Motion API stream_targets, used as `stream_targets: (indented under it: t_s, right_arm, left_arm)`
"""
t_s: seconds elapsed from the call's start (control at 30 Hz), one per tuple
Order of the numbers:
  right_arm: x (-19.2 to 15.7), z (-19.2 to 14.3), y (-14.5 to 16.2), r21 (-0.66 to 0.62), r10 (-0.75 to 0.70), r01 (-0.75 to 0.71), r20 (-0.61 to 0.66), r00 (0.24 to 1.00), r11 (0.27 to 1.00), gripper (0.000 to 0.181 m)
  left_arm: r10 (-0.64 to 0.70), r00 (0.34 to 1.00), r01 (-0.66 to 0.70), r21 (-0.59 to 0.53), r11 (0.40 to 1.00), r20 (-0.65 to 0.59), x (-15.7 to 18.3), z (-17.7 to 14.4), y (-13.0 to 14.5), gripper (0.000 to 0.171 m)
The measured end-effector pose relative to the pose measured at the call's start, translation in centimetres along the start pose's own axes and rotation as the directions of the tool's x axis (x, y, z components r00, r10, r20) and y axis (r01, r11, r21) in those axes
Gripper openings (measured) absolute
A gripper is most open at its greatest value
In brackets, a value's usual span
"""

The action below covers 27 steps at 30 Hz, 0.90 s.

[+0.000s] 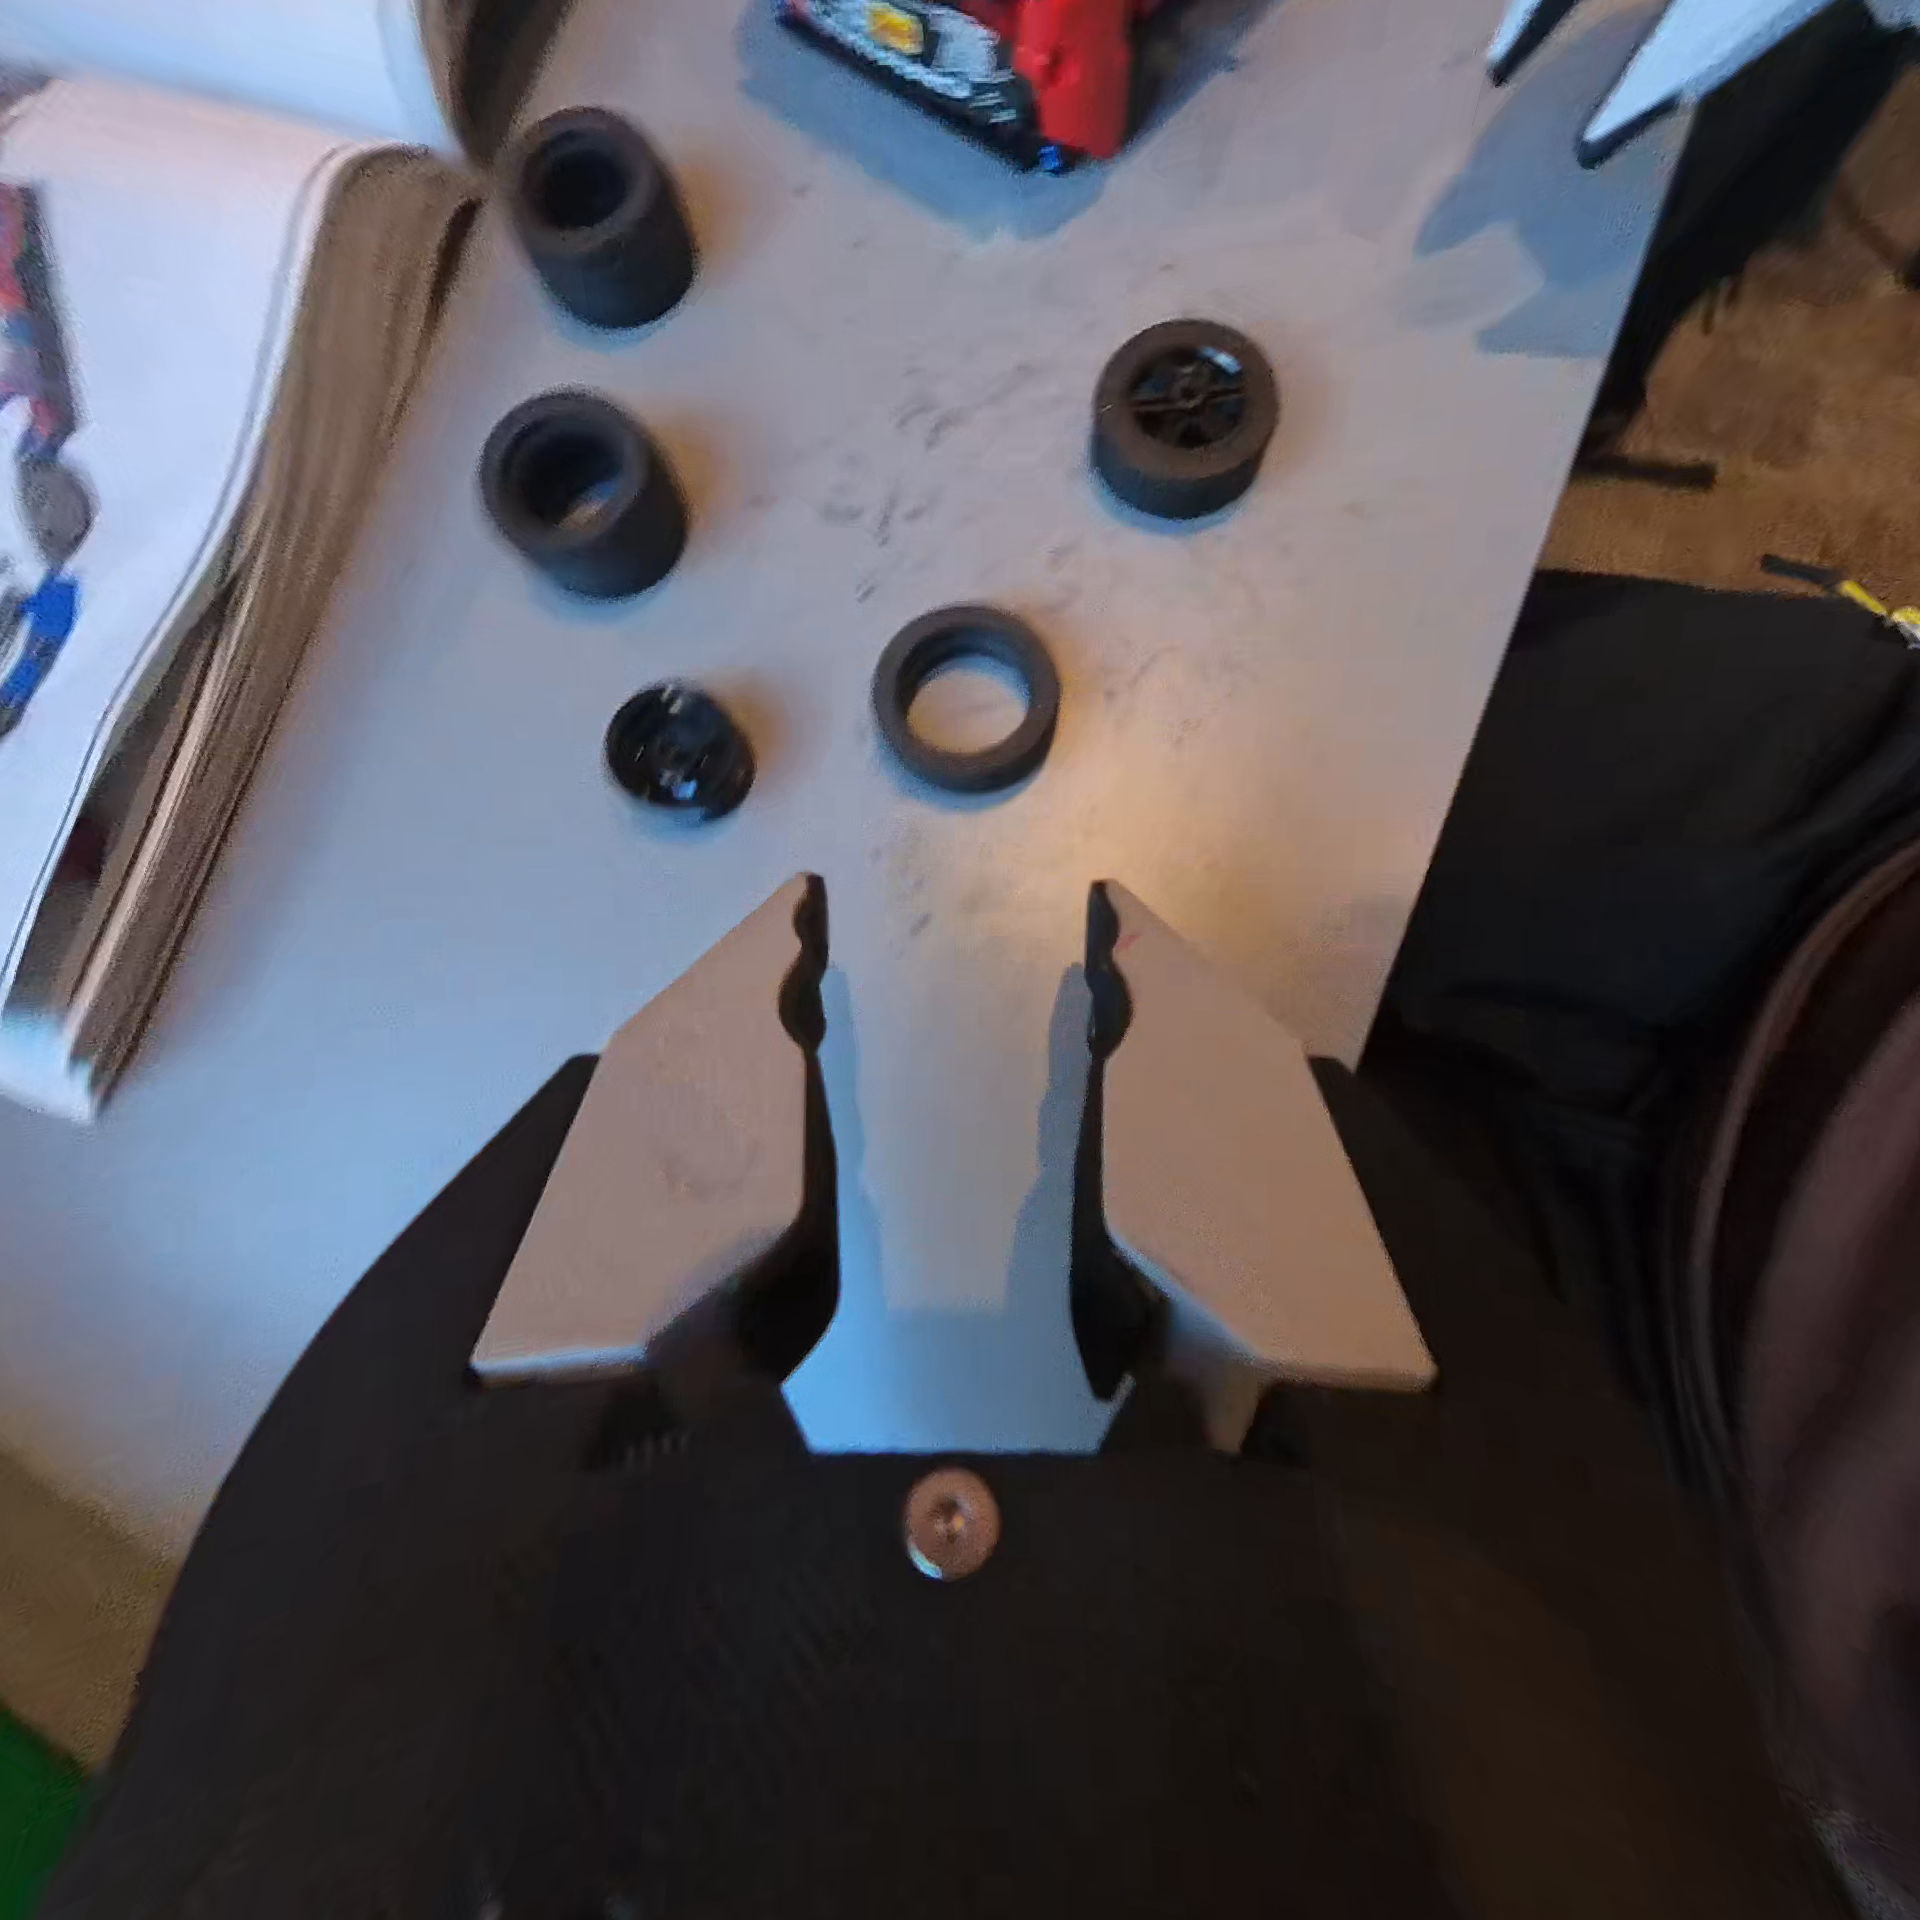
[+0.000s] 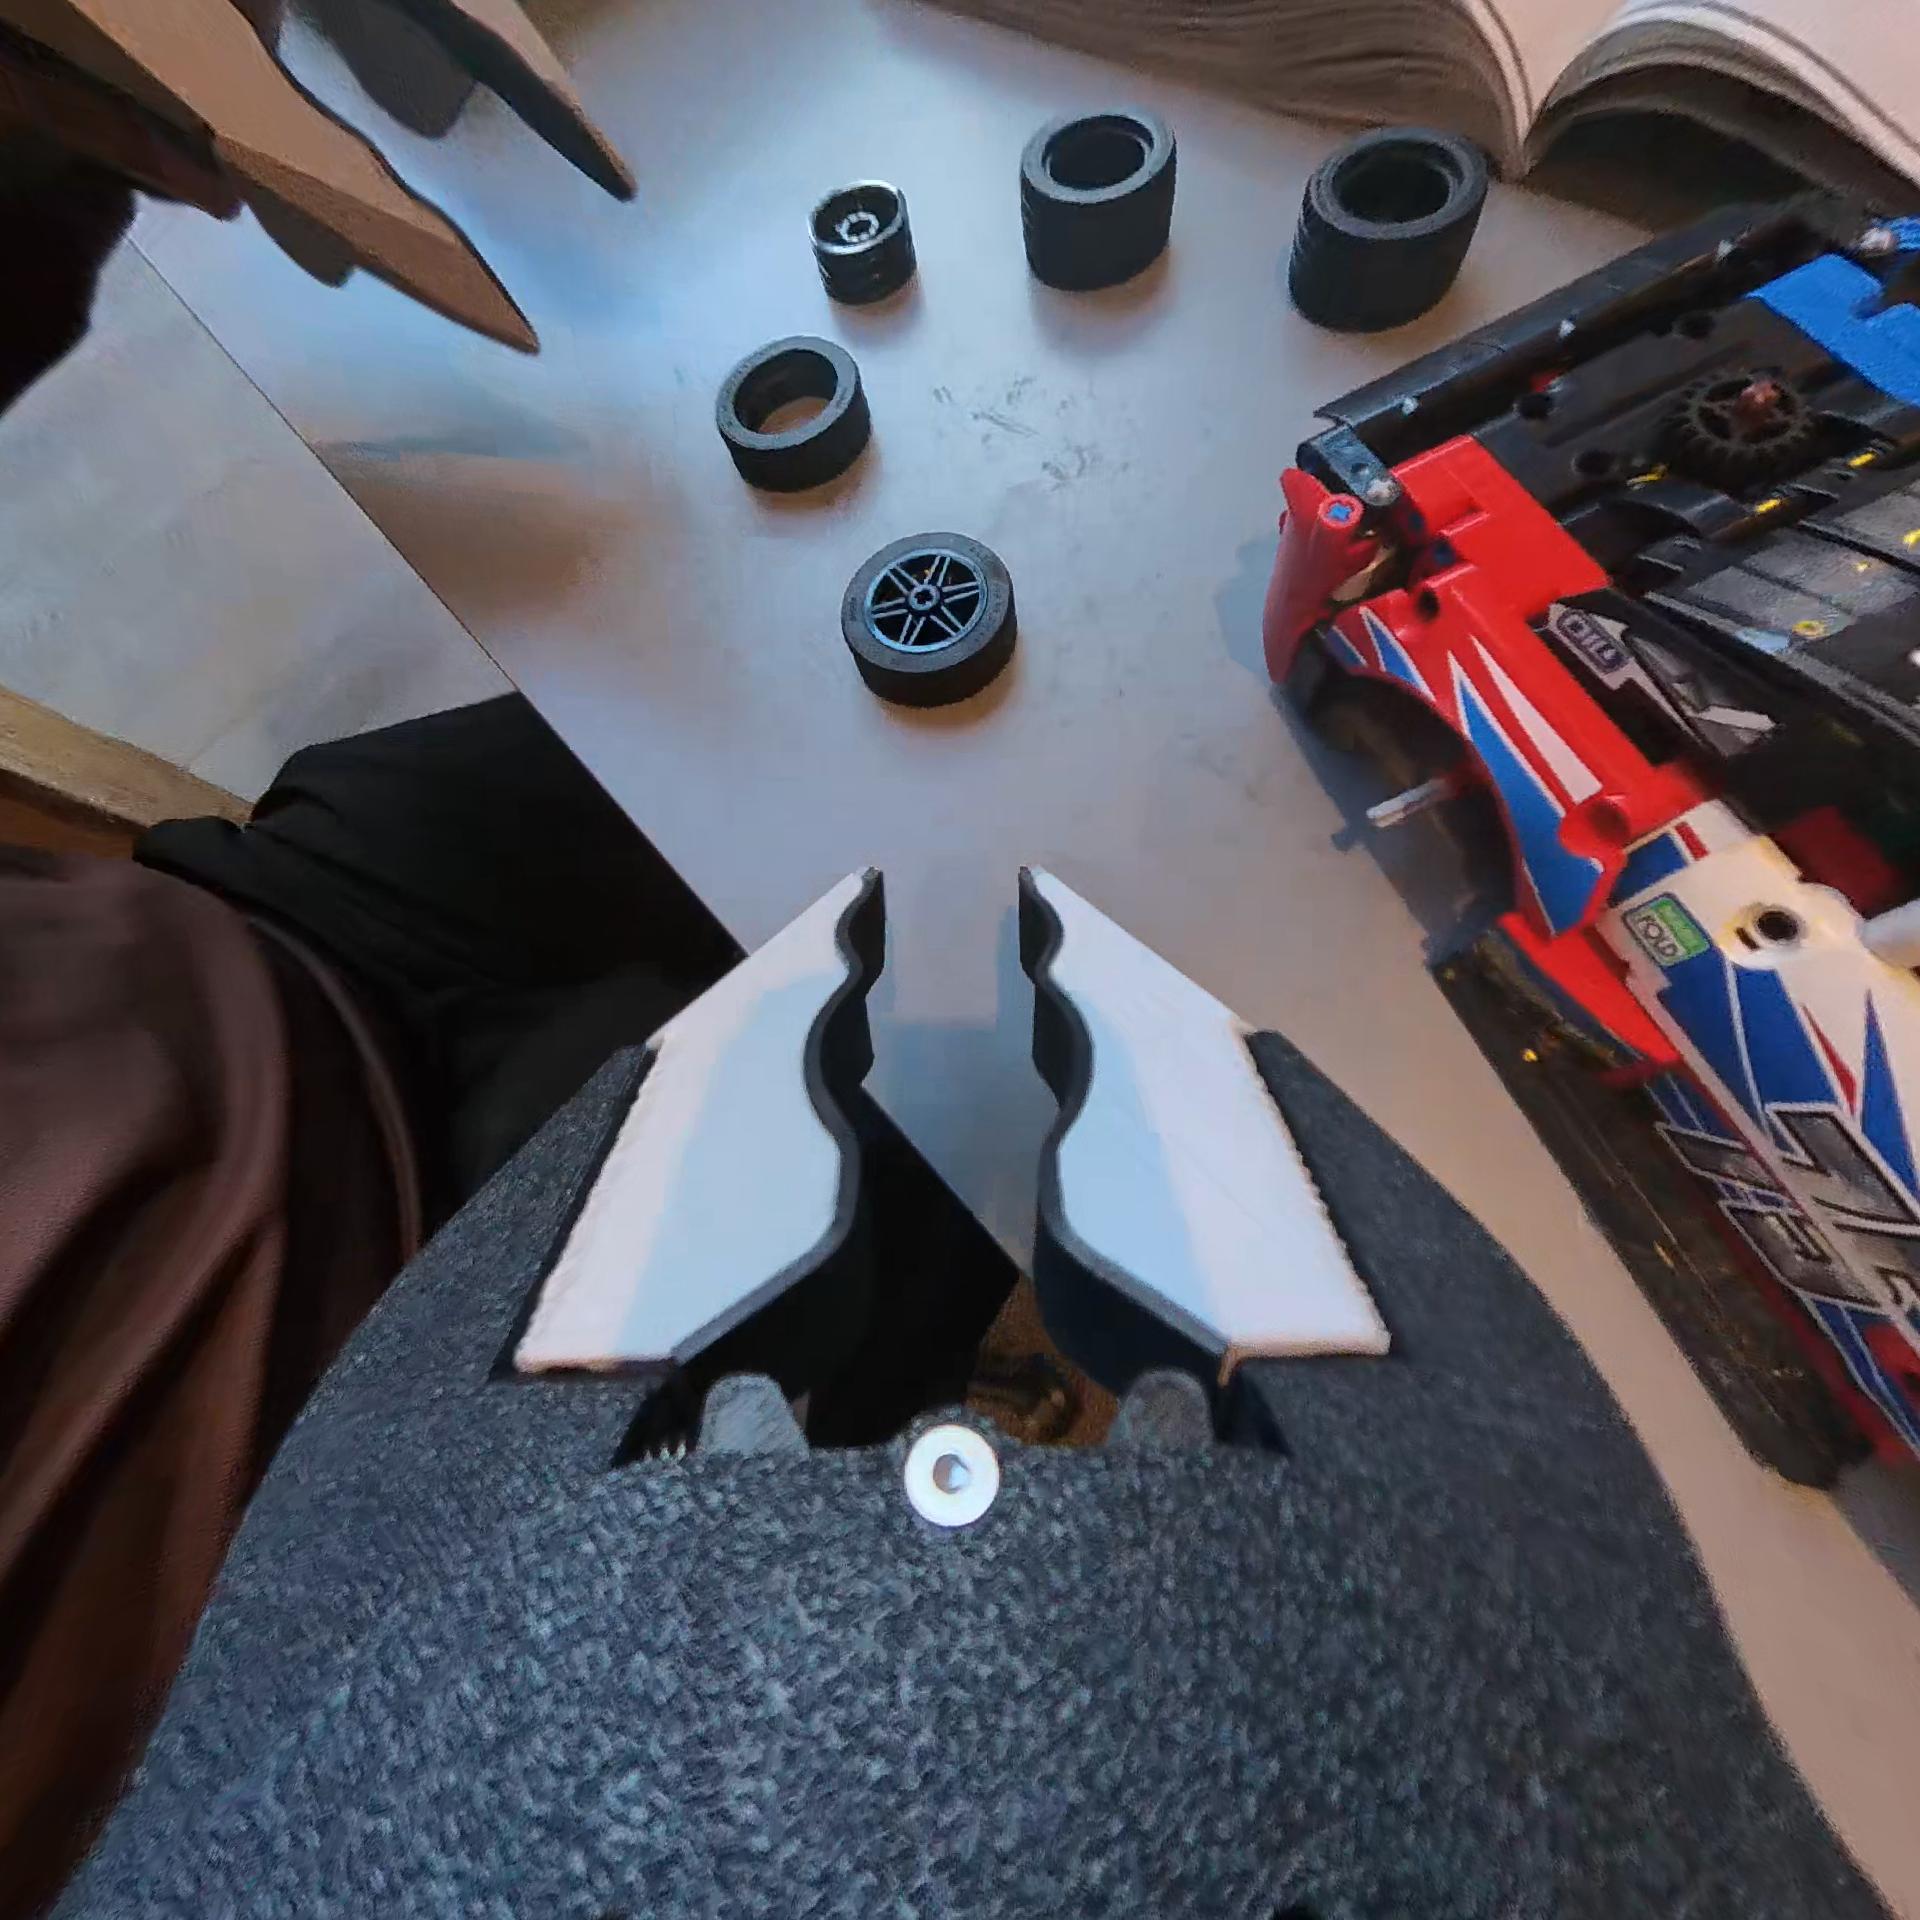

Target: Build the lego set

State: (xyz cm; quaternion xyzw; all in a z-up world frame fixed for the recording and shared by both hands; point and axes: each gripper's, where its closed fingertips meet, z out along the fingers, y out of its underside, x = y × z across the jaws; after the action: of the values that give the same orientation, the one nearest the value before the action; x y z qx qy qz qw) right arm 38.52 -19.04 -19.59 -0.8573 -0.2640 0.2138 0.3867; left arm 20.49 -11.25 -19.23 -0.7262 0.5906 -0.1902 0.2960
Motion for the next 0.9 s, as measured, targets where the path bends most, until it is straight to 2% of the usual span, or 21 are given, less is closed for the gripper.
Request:
stream_targets:
  t_s: [0.17,0.23,0.33,0.43,0.57,0.8,0.9]
  right_arm:
    - [-1.1,0.9,-0.7,0.023,-0.055,0.055,0.023,0.998,0.998,0.030]
    - [-1.6,1.2,-0.7,0.021,-0.082,0.082,0.021,0.996,0.996,0.030]
    - [-1.8,1.5,0.0,-0.014,-0.126,0.126,-0.006,0.992,0.992,0.030]
    - [-1.9,1.7,0.3,-0.028,-0.149,0.148,-0.024,0.989,0.989,0.029]
    - [-2.1,1.9,0.0,-0.015,-0.143,0.143,-0.018,0.990,0.990,0.029]
    - [-2.3,1.9,-0.1,0.009,-0.138,0.138,-0.021,0.990,0.990,0.028]
    - [-2.2,2.2,-0.3,0.016,-0.129,0.129,-0.017,0.992,0.992,0.027]
  left_arm:
    - [-0.156,0.987,0.150,0.116,0.982,0.047,-1.7,-2.7,1.7,0.043]
    - [-0.206,0.978,0.199,0.139,0.970,0.039,-2.2,-2.9,2.0,0.043]
    - [-0.229,0.969,0.214,0.146,0.966,0.095,-3.8,-2.7,2.6,0.043]
    - [-0.226,0.970,0.212,0.153,0.965,0.087,-4.4,-1.9,1.9,0.041]
    - [-0.147,0.985,0.128,0.187,0.974,0.095,-5.7,0.1,-0.7,0.040]
    - [-0.123,0.992,0.121,0.072,0.990,0.037,-7.6,4.5,-1.4,0.046]
    - [-0.115,0.993,0.116,0.067,0.991,-0.012,-7.1,5.2,-1.5,0.035]
